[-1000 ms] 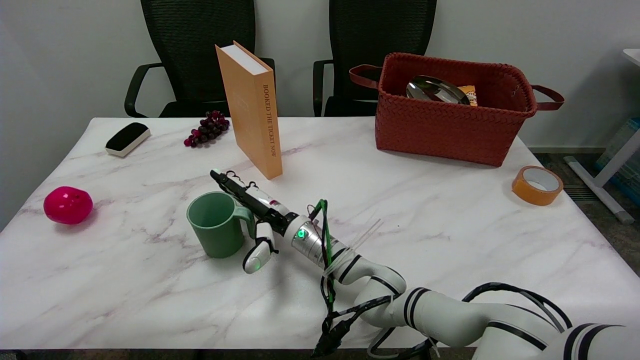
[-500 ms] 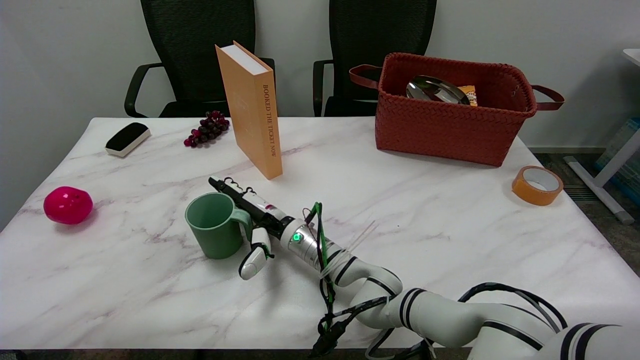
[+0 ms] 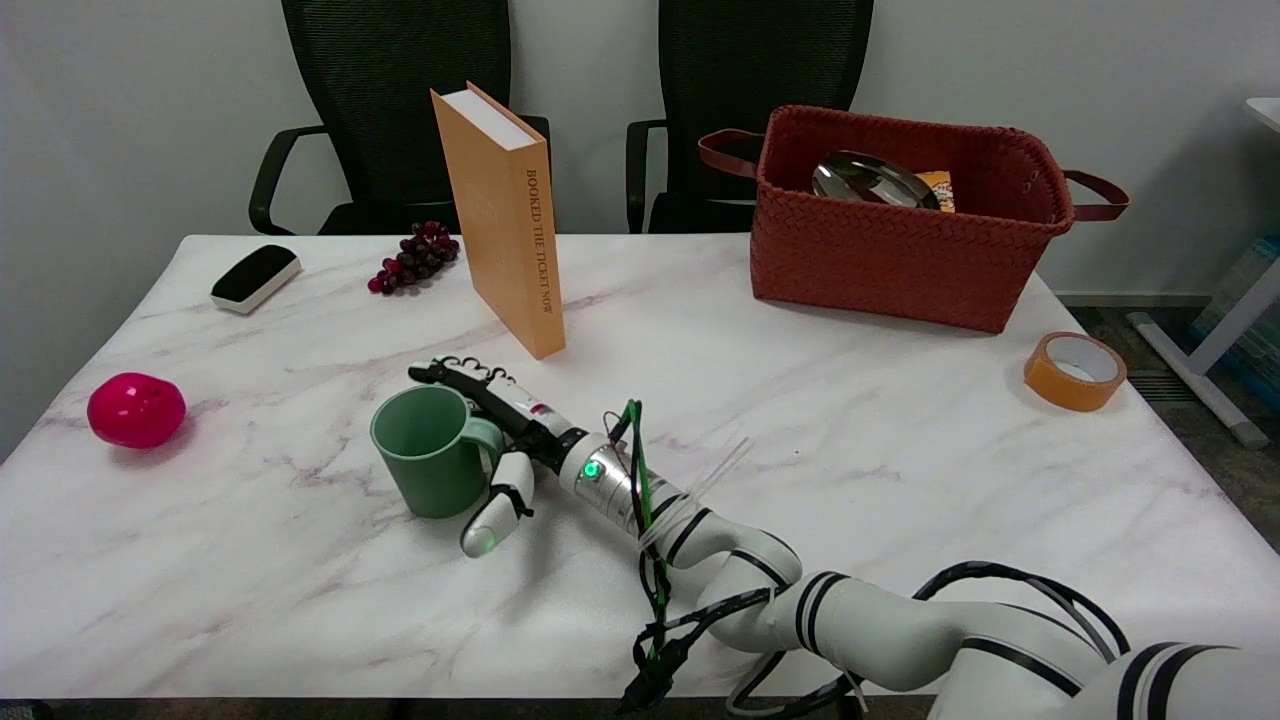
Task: Pick up the green mug.
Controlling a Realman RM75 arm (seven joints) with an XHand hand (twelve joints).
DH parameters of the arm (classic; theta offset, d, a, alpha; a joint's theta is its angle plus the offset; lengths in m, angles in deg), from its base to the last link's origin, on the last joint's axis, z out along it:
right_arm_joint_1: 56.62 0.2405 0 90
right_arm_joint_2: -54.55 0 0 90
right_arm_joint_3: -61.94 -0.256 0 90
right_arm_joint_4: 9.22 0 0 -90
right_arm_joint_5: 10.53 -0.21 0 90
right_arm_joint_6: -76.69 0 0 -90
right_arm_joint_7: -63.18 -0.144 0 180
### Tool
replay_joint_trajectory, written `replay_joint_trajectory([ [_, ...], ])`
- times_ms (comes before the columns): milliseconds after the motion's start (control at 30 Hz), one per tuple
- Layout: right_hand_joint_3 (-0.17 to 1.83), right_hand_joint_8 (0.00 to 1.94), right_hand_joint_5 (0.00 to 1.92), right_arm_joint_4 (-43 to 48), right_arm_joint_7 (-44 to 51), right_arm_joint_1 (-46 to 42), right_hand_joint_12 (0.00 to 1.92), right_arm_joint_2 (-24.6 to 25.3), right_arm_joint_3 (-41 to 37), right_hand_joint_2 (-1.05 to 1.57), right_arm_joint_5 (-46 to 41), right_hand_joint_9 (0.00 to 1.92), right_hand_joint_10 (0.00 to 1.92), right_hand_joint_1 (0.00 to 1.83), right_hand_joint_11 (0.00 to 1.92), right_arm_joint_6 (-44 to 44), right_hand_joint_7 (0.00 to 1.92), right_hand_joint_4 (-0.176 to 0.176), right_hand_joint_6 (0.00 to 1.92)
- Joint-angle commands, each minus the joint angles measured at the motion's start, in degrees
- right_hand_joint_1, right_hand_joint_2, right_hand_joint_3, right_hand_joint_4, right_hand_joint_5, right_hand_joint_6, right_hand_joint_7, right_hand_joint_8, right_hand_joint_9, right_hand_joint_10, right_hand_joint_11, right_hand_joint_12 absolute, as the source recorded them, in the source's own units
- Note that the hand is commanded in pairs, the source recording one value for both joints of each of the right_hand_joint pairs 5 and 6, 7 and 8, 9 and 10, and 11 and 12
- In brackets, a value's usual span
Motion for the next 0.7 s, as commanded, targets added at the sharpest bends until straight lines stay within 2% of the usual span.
replay_joint_trajectory([
  [33, 0.47, 0.14, 0.24, -0.18, 0.28, 0.24, 0.98, 0.14, -0.76, -0.68, -0.92, 0.0, 0.0, 1.11, 0.98, -0.34, 0.14, 0.0, 0.24],
  [400, 0.51, 0.23, 0.28, -0.17, 0.0, 0.0, 0.98, 0.14, -0.76, -0.68, -0.93, 0.0, 0.0, 1.11, 0.98, -0.32, 0.23, 0.0, 0.28],
  [533, 0.54, 0.24, 0.29, -0.17, -0.18, 0.0, 0.86, 0.14, -0.76, -0.69, -0.93, 0.0, 0.0, 1.12, 0.86, -0.12, 0.24, 0.0, 0.29],
  [667, 0.56, 0.24, 0.27, -0.11, -0.26, 0.0, 0.61, 0.08, -0.62, -0.7, -0.93, 0.0, 0.0, 1.12, 0.61, 0.44, 0.24, 0.0, 0.27],
  [700, 0.56, 0.24, 0.27, -0.09, -0.28, -0.06, 0.5, 0.0, -0.6, -0.71, -0.93, 0.0, 0.0, 1.12, 0.5, 0.66, 0.24, 0.0, 0.27],
])
